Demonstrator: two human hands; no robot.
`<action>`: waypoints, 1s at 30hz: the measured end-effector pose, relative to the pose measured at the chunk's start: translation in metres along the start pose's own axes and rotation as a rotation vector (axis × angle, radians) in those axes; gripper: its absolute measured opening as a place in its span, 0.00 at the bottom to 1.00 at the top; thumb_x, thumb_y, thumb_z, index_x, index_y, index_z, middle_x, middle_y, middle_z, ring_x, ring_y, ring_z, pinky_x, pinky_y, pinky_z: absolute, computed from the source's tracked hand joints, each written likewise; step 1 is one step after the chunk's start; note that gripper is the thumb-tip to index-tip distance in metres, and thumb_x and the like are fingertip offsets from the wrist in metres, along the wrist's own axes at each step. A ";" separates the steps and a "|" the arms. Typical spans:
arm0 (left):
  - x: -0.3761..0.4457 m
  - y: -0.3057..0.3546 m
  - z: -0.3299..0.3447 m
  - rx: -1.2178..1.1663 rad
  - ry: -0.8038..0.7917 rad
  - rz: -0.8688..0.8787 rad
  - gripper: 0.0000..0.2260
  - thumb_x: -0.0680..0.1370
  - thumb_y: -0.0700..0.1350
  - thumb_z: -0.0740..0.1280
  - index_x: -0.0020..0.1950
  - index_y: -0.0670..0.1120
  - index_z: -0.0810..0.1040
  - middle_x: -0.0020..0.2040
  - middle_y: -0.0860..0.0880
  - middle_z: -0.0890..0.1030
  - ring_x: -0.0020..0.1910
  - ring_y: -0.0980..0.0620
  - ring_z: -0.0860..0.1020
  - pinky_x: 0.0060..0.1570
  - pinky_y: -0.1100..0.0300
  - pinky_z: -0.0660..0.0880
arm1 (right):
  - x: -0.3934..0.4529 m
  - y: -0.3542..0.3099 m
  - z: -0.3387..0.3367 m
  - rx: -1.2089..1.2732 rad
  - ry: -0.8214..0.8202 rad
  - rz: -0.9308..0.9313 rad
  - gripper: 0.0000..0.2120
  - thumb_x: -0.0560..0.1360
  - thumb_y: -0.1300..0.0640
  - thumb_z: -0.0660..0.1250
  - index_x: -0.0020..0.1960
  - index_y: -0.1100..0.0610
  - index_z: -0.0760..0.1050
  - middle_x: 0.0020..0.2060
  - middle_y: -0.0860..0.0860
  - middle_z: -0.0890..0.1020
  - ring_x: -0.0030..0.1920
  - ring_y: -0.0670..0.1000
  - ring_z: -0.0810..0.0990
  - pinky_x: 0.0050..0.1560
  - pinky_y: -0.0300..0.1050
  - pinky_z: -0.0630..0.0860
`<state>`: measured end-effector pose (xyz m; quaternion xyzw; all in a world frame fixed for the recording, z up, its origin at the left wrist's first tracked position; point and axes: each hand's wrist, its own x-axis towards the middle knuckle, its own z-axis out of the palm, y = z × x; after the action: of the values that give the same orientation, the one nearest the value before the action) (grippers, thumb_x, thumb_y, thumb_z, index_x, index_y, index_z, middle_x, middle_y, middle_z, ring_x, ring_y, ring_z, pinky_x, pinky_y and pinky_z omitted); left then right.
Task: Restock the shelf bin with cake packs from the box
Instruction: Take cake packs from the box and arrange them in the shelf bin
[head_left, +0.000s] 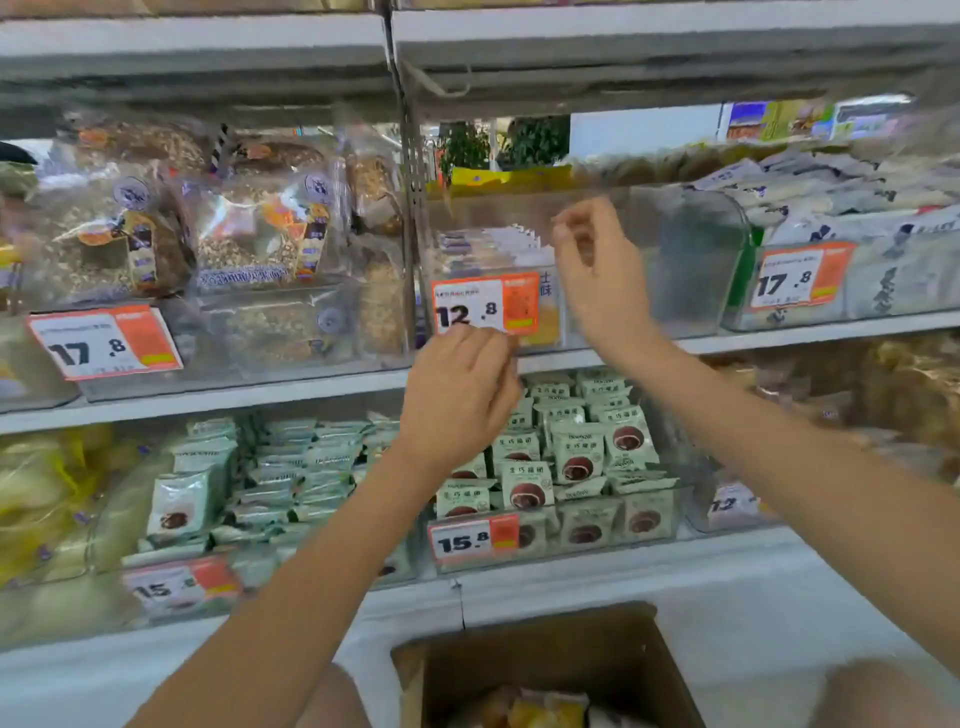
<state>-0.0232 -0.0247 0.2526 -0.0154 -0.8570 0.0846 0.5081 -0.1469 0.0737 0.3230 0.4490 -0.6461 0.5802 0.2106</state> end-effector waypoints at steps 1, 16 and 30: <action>-0.021 0.012 0.006 -0.038 -0.053 -0.013 0.08 0.77 0.41 0.60 0.46 0.38 0.76 0.39 0.43 0.78 0.38 0.43 0.74 0.36 0.53 0.68 | -0.031 0.005 -0.004 0.015 0.005 -0.061 0.08 0.81 0.58 0.57 0.53 0.62 0.71 0.41 0.50 0.77 0.39 0.43 0.73 0.41 0.37 0.70; -0.345 0.133 0.084 -0.257 -1.321 -0.723 0.12 0.81 0.50 0.58 0.61 0.46 0.70 0.56 0.44 0.77 0.48 0.44 0.78 0.41 0.53 0.76 | -0.423 0.185 -0.009 -0.476 -1.272 0.810 0.24 0.74 0.52 0.68 0.66 0.54 0.63 0.58 0.55 0.77 0.56 0.56 0.77 0.52 0.55 0.76; -0.359 0.133 0.075 -0.455 -1.539 -0.855 0.13 0.81 0.47 0.59 0.64 0.46 0.71 0.56 0.44 0.78 0.53 0.44 0.77 0.50 0.51 0.77 | -0.445 0.207 0.038 -0.835 -1.440 0.929 0.48 0.65 0.43 0.76 0.76 0.44 0.50 0.73 0.61 0.52 0.72 0.65 0.55 0.67 0.61 0.63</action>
<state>0.0767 0.0560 -0.1155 0.2649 -0.8882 -0.2954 -0.2316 -0.0822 0.1715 -0.1552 0.2854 -0.8894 -0.0876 -0.3462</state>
